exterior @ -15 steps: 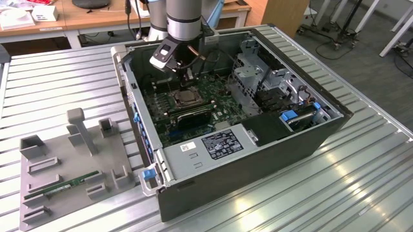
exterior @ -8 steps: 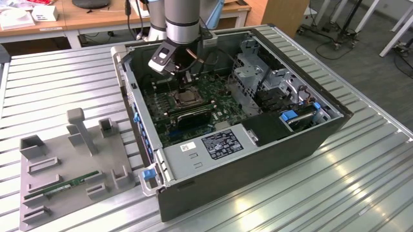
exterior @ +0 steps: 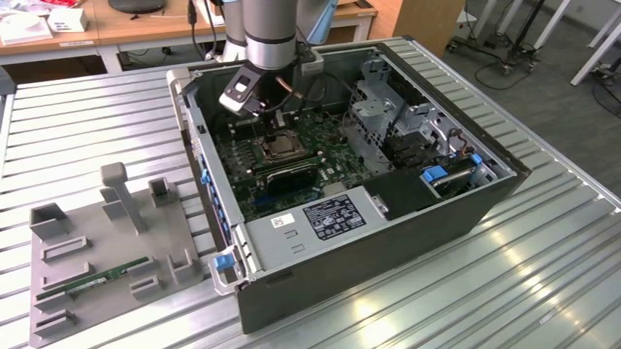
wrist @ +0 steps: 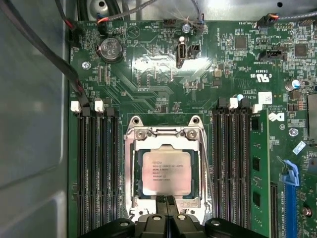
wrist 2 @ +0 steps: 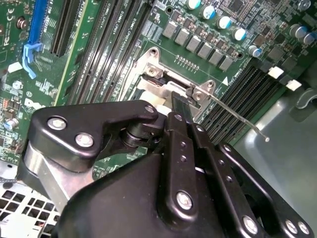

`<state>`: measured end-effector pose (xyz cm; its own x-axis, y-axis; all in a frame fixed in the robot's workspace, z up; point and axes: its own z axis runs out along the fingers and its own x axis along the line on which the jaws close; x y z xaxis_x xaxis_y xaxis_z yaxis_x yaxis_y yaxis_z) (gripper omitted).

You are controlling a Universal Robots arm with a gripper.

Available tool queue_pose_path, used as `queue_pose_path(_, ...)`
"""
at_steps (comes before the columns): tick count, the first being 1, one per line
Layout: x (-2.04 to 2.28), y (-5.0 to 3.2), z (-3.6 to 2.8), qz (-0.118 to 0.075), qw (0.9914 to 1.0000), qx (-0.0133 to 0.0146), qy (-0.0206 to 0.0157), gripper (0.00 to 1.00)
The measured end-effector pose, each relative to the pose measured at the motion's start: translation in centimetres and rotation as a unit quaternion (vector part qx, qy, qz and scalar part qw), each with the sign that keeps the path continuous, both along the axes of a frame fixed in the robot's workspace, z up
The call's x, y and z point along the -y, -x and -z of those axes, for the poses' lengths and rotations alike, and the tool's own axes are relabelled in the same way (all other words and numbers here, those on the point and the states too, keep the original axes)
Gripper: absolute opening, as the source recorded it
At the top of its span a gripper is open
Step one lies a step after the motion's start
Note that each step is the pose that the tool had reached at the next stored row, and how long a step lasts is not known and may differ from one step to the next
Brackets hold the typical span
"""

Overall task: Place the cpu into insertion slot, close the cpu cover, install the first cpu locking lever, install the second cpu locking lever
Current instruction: 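Close the cpu cover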

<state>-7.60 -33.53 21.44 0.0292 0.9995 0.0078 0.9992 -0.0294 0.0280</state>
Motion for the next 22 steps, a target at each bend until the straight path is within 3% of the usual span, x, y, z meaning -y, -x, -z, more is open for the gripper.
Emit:
queue_pose_path(7, 0.00, 0.06, 0.56, 0.000, 1.00000, 0.0000, 0.0000, 0.11)
queue_pose_path(22, 0.00, 0.06, 1.00, 0.000, 1.00000, -0.0001, 0.0001, 0.11)
